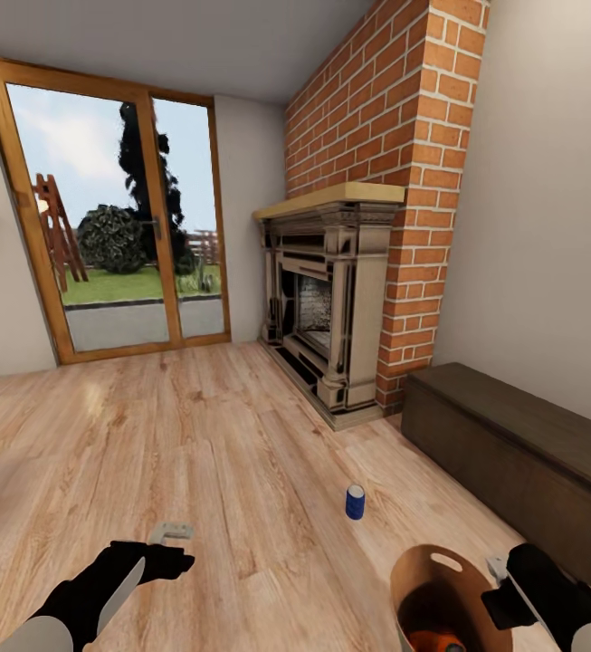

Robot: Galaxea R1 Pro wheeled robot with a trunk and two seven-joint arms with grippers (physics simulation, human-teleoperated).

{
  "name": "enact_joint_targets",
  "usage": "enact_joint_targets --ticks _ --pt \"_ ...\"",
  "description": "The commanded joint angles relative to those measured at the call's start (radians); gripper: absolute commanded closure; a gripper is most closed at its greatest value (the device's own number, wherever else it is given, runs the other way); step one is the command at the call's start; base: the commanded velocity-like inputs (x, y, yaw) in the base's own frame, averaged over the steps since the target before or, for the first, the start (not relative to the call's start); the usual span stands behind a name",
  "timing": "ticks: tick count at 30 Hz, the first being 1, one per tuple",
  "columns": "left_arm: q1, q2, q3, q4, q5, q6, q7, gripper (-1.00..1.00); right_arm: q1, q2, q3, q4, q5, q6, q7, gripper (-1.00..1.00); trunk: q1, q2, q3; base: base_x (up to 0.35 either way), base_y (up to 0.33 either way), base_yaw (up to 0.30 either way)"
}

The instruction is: Put the three can of soda from the living room inside the tash can in the kitchen.

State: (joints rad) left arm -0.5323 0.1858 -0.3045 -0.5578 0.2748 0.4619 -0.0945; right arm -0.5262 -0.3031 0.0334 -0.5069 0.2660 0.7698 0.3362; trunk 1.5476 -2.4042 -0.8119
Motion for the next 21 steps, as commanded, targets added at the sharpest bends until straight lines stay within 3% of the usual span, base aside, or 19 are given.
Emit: enact_joint_targets --ticks 1,9,15,21 --pt "0.000 0.000 0.000 0.000 0.000 -0.001 0.000 -1.00 0.001 0.000 0.000 -0.001 -0.016 -0.002 0.004 1.00 0.000 0.000 0.000 0.000 0.000 0.000" --pt "0.000 0.000 0.000 0.000 0.000 -0.003 0.002 -1.00 0.005 0.004 0.036 -0.001 -0.018 -0.022 0.009 1.00 0.000 0.000 0.000 0.000 0.000 0.000" --pt "0.000 -0.001 -0.001 -0.001 0.000 -0.003 0.004 -1.00 0.005 0.006 0.044 0.000 -0.020 -0.024 0.010 1.00 -0.019 0.035 0.016 0.000 0.000 0.000" --pt "0.000 -0.001 -0.001 -0.001 0.000 -0.003 0.003 -1.00 0.005 0.006 0.044 0.002 -0.023 -0.025 0.015 1.00 -0.019 0.035 0.016 0.000 0.000 0.000"
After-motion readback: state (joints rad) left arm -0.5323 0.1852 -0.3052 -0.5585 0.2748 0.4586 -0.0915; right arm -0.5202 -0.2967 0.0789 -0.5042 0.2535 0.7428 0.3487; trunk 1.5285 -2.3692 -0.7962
